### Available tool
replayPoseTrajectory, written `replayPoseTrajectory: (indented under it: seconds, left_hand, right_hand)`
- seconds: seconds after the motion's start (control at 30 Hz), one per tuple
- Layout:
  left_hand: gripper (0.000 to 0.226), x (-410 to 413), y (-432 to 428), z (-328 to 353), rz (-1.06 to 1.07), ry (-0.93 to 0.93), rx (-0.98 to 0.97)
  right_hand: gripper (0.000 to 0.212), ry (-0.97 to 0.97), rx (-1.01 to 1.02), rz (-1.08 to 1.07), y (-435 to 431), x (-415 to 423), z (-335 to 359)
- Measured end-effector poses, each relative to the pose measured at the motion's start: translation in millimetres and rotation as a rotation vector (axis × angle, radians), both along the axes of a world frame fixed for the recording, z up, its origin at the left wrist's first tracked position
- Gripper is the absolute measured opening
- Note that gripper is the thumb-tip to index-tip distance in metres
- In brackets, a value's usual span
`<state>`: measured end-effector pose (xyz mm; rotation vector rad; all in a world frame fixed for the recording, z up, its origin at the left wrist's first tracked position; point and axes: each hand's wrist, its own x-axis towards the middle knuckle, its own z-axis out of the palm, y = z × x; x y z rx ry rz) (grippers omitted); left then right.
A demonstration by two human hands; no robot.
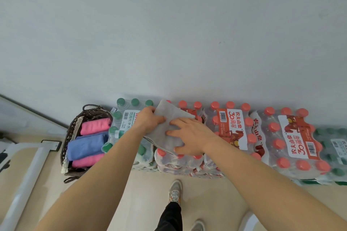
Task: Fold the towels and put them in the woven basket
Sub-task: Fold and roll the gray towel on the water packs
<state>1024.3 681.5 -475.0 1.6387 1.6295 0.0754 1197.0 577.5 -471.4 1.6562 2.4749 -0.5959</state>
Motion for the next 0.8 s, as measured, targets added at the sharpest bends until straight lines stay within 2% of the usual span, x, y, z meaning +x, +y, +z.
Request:
replayPoseTrajectory:
  seconds: [0.13, 0.3, 0.5, 0.8]
  left_hand:
    - [0.031, -8.6, 10.4, 2.6, -0.085, 0.025, 0.062]
    - [0.034, -12.7, 18.3, 5.8, -0.18, 0.05, 0.084]
    - [0.035, -13.2, 27.0, 3.4, -0.189, 0.063, 0.082]
    - [0.04, 0.0, 8.2, 11.0, -0.258, 0.027, 0.142]
  right_hand:
    - [0.066, 0.013, -0.027, 0.046, 9.4, -0.4, -1.3]
    - [0.069, -0.078, -0.002, 0.138, 17.9, 1.7, -4.2]
    - [0.073, -0.161, 0.04, 0.227, 24.1, 2.8, -8.9]
    - [0.078, -0.135, 0.025, 0.175, 21.8, -2.1, -10.2]
